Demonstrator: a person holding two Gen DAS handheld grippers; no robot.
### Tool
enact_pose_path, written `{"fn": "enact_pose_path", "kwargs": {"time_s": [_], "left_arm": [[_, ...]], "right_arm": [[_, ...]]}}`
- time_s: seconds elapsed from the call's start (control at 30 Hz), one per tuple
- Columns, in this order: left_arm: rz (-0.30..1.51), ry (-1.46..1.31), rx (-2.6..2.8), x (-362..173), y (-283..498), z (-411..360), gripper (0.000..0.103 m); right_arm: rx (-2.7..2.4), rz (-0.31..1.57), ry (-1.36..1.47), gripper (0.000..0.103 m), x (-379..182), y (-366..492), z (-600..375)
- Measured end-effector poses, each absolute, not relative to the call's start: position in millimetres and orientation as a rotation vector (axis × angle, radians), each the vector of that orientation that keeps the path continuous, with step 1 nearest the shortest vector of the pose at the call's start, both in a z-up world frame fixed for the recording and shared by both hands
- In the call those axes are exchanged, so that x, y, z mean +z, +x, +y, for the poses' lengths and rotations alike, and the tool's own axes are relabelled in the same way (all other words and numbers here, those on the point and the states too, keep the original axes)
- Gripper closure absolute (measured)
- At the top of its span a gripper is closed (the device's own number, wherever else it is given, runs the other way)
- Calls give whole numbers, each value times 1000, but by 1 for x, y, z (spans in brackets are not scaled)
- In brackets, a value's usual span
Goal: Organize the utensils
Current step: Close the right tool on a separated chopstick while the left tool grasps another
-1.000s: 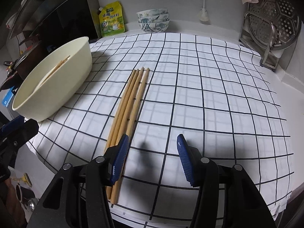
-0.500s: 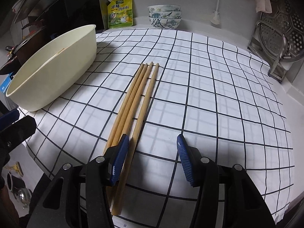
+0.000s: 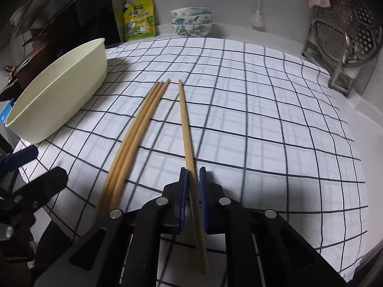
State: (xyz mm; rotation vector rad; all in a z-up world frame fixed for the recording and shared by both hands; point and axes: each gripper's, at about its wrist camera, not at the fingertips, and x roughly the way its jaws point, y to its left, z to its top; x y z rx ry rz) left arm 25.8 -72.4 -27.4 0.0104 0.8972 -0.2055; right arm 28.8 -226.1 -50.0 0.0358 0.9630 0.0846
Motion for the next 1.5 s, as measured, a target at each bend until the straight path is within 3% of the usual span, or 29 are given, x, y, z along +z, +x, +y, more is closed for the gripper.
{"fn": "enact_pose_path", "kwargs": {"time_s": [0.4,0.43,0.5,1.07,1.17,1.5], "left_arm": [[942,35,-144,-52,49,-87,10],[943,39,-141,-52,50,-88,10],[941,43,-138,-54,50,-89,10],[933,82,-113,-61,54,-94,6],[928,75,-115,-61,58,-95,9],[906,87,-151,-57,60,-104,42]], "right_arm": [[76,964,151,92,-49,22,-260],[84,956,155,77,-48,21,-260],[75,934,145,62,-46,20,-259],[53,939,99,63,-51,26,-258],[32,936,84,71,-51,28,-258],[21,925,3,77,-53,33,-248]]}}
